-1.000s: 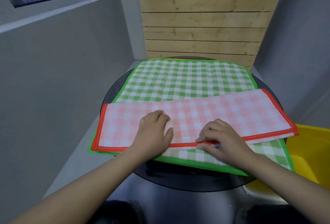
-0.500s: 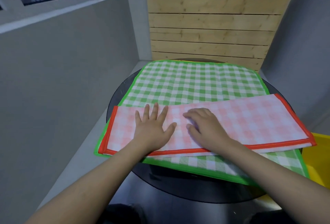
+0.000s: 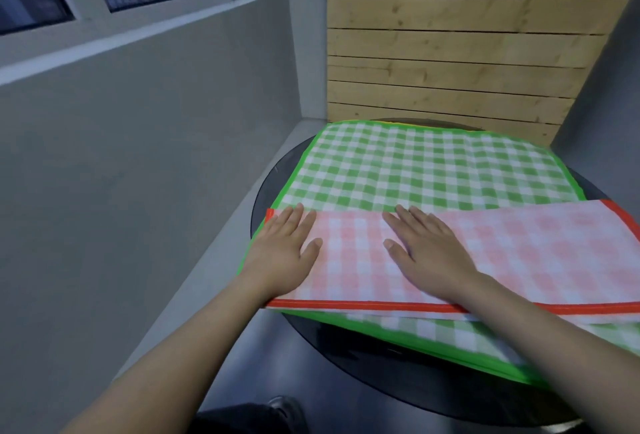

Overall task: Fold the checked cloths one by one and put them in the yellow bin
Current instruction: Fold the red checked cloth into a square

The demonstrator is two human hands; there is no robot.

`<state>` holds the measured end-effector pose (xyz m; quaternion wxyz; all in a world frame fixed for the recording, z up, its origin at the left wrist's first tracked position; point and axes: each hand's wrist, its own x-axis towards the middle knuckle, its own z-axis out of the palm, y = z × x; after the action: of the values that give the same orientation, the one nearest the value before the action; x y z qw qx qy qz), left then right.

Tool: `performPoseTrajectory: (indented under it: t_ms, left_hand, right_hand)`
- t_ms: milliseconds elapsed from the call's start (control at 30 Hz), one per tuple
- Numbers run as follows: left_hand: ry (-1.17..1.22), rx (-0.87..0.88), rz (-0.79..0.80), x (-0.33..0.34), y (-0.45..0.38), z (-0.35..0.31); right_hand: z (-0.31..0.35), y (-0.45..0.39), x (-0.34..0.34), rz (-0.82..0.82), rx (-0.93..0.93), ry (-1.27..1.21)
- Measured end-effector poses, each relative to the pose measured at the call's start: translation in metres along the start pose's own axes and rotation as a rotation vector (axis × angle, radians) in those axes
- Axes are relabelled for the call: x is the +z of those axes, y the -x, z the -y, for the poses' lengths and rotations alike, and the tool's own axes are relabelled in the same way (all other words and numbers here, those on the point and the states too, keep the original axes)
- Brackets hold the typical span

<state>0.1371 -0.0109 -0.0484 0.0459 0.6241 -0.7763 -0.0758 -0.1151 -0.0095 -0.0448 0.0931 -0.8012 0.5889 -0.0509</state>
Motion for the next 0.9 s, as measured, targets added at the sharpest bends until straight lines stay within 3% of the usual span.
performPoseTrajectory:
  t_ms: [233, 467, 633, 900]
  left_hand:
    - [0.148, -0.039, -0.053, -0.017, -0.014, 0.009]
    - [0.083, -0.157, -0.122, -0.041, -0.033, 0.018]
    - [0.435, -0.304, -0.137, -0.048, -0.033, 0.021]
    - [0.971, -0.444, -0.121, -0.072, -0.026, 0.027]
  right_hand:
    - [0.009, -0.003, -0.001, -0.118, -0.111, -0.085]
    - [0.015, -0.005, 0.003, -0.082, -0.097, -0.017]
    - [0.021, -0.010, 0.004, -0.118, -0.065, 0.046]
    - [0.021, -0.014, -0.008, 0.056, -0.051, 0.006]
